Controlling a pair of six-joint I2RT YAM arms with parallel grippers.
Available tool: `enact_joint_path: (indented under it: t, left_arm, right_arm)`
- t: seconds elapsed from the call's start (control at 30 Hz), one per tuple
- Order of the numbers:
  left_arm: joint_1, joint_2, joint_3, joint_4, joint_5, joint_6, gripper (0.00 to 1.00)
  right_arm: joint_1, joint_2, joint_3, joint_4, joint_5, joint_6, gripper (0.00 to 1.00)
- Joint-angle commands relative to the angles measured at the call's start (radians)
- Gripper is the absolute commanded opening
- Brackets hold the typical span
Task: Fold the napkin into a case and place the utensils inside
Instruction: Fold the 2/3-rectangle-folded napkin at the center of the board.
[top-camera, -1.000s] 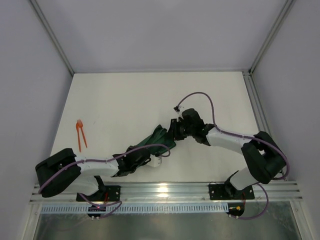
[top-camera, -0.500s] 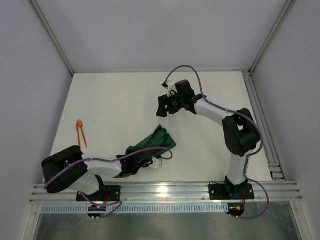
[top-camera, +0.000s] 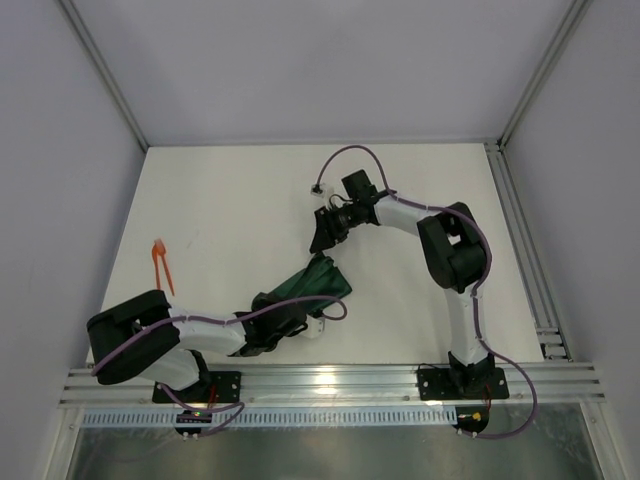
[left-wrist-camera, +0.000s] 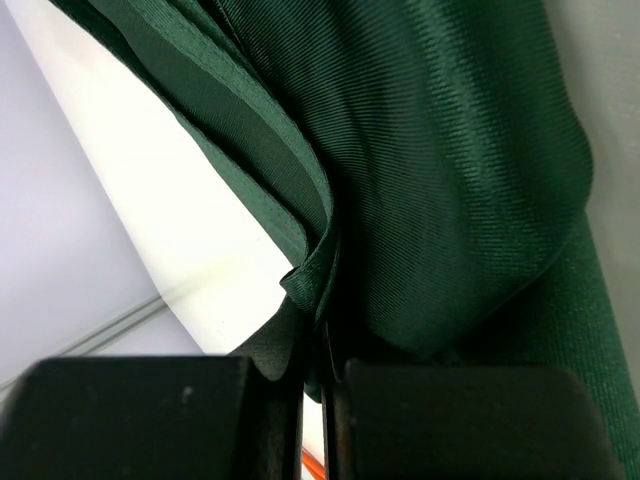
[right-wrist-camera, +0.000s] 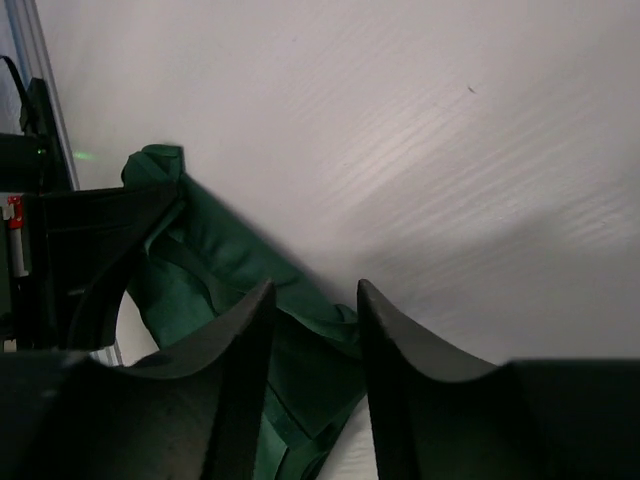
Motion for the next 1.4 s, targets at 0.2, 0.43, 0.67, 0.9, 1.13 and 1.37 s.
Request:
enact_joint_path:
  t: [0.2, 0.43, 0.67, 0.9, 1.13, 1.37]
  left_arm:
    - [-0.005, -0.002, -0.012, 0.058, -0.012, -0.034, 0.01]
    - [-0.005, -0.023, -0.011, 0.057, -0.019, -0.051, 0.04]
    - [-0.003, -0.053, 0.000, 0.039, -0.015, -0.073, 0.24]
    - [0.004, -0.152, 0.024, -0.078, 0.073, -0.109, 0.26]
    - [0.015, -0.200, 0.011, -0.130, 0.117, -0.100, 0.00]
    - [0.015, -0.125, -0.016, -0.052, 0.094, -0.056, 0.00]
  right_arm:
    - [0.002, -0.051, -0.082, -0.008, -0.131, -0.066, 0.20]
    - [0.002, -0.133, -0.185, 0.052, -0.128, -0.057, 0.15]
    - [0.028, -0.111, -0.281, 0.198, -0.042, 0.033, 0.10]
    - [0.028, -0.097, -0.329, 0.273, 0.034, 0.105, 0.09]
    - [0.028, -0.171, -0.369, 0.322, 0.031, 0.118, 0.09]
    - [0.027, -0.338, -0.346, 0.244, 0.028, 0.021, 0.22]
